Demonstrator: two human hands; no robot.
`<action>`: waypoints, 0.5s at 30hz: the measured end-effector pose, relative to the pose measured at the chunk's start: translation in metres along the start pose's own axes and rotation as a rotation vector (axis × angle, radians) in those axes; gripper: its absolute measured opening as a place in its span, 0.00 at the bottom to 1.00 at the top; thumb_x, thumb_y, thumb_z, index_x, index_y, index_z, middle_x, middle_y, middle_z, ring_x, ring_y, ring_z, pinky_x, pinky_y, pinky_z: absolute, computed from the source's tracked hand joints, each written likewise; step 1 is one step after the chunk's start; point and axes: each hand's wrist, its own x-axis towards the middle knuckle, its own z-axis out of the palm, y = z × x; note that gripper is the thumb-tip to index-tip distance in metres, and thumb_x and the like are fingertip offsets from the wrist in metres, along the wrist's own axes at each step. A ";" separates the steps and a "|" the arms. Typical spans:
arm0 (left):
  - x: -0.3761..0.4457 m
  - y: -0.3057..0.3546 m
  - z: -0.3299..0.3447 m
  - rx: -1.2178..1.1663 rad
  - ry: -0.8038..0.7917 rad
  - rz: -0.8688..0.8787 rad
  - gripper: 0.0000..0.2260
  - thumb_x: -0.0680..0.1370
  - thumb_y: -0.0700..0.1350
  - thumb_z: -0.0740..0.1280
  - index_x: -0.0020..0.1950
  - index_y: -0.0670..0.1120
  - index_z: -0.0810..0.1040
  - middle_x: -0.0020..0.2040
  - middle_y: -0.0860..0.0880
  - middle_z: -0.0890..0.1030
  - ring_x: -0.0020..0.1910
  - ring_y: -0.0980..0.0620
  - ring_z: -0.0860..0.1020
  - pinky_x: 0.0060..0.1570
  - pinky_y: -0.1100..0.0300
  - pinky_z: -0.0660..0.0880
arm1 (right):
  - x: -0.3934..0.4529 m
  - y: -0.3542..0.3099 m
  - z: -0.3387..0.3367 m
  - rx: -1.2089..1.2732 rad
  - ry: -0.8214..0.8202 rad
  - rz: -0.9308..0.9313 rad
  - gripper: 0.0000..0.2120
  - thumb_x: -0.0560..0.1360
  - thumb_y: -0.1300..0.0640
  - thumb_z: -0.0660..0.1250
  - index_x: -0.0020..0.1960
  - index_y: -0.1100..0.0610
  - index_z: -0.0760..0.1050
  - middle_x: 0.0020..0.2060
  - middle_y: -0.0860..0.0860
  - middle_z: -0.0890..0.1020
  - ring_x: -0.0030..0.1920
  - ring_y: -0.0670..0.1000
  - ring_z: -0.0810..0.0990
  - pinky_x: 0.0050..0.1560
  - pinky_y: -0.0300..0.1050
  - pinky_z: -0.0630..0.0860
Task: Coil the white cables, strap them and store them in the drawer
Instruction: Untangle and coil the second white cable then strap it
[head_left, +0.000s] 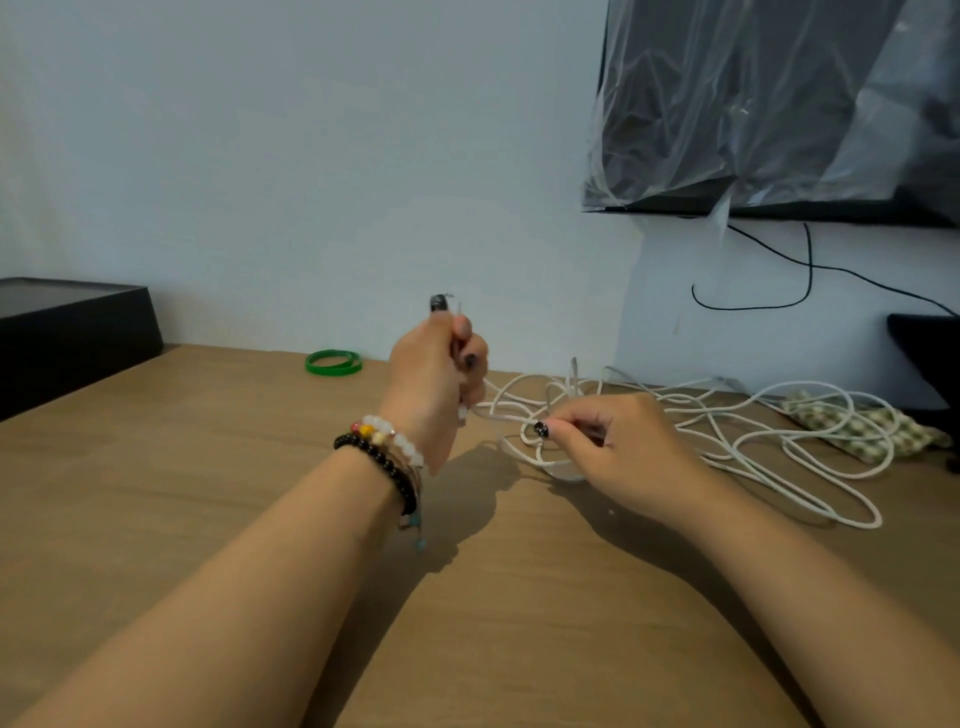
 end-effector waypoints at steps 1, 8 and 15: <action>-0.001 -0.003 0.003 0.089 -0.016 -0.002 0.13 0.79 0.38 0.50 0.36 0.47 0.65 0.24 0.52 0.69 0.20 0.56 0.61 0.21 0.64 0.55 | 0.000 0.000 -0.001 -0.011 0.042 -0.033 0.09 0.77 0.52 0.66 0.48 0.52 0.84 0.39 0.45 0.85 0.40 0.44 0.81 0.44 0.51 0.79; -0.008 -0.020 0.009 0.383 -0.066 -0.039 0.15 0.81 0.38 0.50 0.36 0.44 0.66 0.36 0.39 0.82 0.32 0.48 0.80 0.28 0.59 0.76 | -0.001 -0.006 0.003 -0.100 0.165 -0.306 0.07 0.76 0.54 0.68 0.50 0.52 0.84 0.40 0.46 0.85 0.39 0.47 0.82 0.39 0.52 0.80; -0.014 -0.028 0.009 0.714 -0.213 0.010 0.16 0.84 0.43 0.49 0.40 0.42 0.68 0.25 0.44 0.76 0.20 0.51 0.72 0.22 0.63 0.69 | 0.000 -0.010 0.003 -0.131 0.284 -0.388 0.08 0.75 0.52 0.66 0.43 0.52 0.83 0.35 0.44 0.82 0.36 0.45 0.79 0.35 0.44 0.77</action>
